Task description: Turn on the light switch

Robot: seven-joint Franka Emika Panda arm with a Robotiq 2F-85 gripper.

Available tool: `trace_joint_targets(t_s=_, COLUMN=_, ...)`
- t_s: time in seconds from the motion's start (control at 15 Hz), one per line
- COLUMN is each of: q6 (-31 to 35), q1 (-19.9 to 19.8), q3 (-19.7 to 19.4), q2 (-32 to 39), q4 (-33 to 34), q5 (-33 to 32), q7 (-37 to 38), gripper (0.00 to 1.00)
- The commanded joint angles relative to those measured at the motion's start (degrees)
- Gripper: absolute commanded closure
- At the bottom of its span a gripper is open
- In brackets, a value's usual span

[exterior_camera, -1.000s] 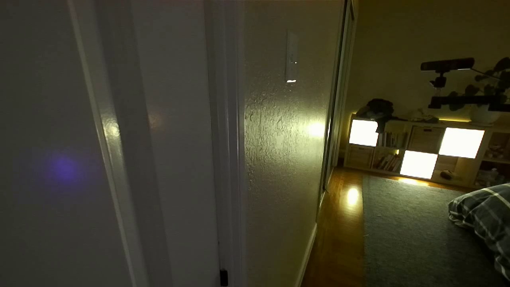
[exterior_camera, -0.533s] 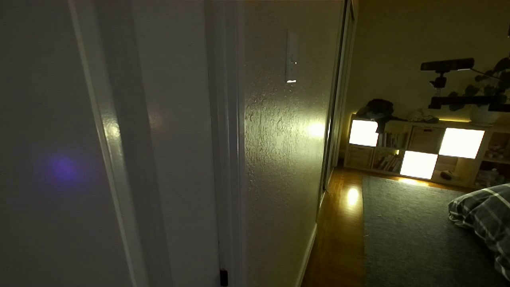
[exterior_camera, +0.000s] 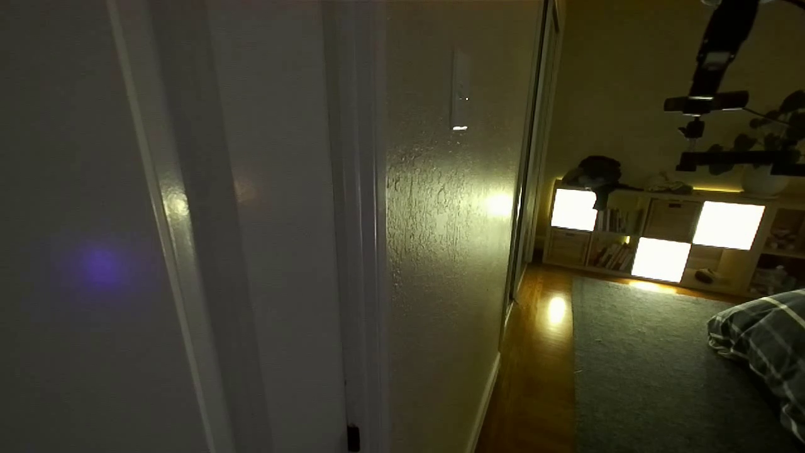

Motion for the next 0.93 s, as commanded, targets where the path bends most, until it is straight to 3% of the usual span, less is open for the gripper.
trace_joint_targets(t_s=0.0, q6=8.10, q1=0.95, q3=0.33, q2=5.02, q4=1.72, q5=-0.35, q7=-2.43, gripper=0.00)
trace_joint_targets(t_s=0.73, q6=8.97, q1=0.94, q3=0.92, q2=6.69, q4=2.56, q5=-0.16, q7=-1.75, gripper=0.00)
trace_joint_targets(t_s=0.87, q6=11.54, q1=1.27, q3=0.77, q2=7.77, q4=2.58, q5=0.62, q7=-2.47, gripper=0.00)
